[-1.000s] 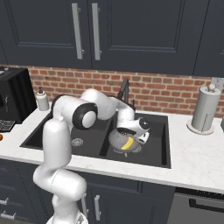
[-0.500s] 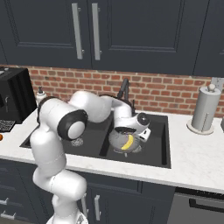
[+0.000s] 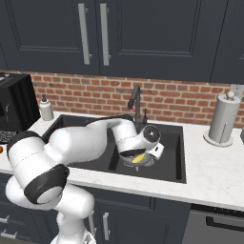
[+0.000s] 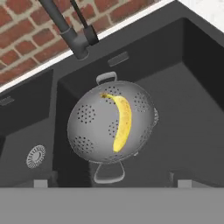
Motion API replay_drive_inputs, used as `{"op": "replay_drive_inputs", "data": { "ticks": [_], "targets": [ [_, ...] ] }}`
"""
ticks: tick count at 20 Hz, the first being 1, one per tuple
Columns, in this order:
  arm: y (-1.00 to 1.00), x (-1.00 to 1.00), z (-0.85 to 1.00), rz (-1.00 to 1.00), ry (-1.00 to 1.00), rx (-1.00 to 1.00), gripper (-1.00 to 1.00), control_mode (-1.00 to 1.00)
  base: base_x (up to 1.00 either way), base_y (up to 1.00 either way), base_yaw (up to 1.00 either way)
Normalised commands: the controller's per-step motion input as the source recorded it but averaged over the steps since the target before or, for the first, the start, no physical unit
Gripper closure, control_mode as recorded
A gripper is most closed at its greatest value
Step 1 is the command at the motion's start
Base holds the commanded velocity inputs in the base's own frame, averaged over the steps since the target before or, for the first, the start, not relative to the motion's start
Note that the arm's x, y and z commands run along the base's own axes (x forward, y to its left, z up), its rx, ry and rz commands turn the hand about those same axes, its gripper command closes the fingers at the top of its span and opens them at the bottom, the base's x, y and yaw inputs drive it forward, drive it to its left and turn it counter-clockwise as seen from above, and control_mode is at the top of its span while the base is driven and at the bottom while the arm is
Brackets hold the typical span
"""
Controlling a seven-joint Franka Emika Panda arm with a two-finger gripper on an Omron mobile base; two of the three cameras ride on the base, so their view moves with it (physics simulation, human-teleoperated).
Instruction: Put the colander in the sink, put the tangerine, banana in the colander, and turn on the sink faucet and pour water over the colander.
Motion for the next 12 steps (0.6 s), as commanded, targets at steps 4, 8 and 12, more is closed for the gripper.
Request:
{"op": "replay_drive_inputs", "data": {
  "ticks": [4, 8, 12],
  "targets": [
    [0.04, -0.60, 0.98, 0.00, 0.01, -0.01, -1.00, -1.00, 0.00, 0.00, 0.00],
    [0.49, -0.81, 0.81, 0.00, 0.04, -0.05, -1.00, -1.00, 0.00, 0.00, 0.00],
    [0.83, -0.89, 0.63, 0.00, 0.08, -0.04, -1.00, -1.00, 0.00, 0.00, 0.00]
  ]
}}
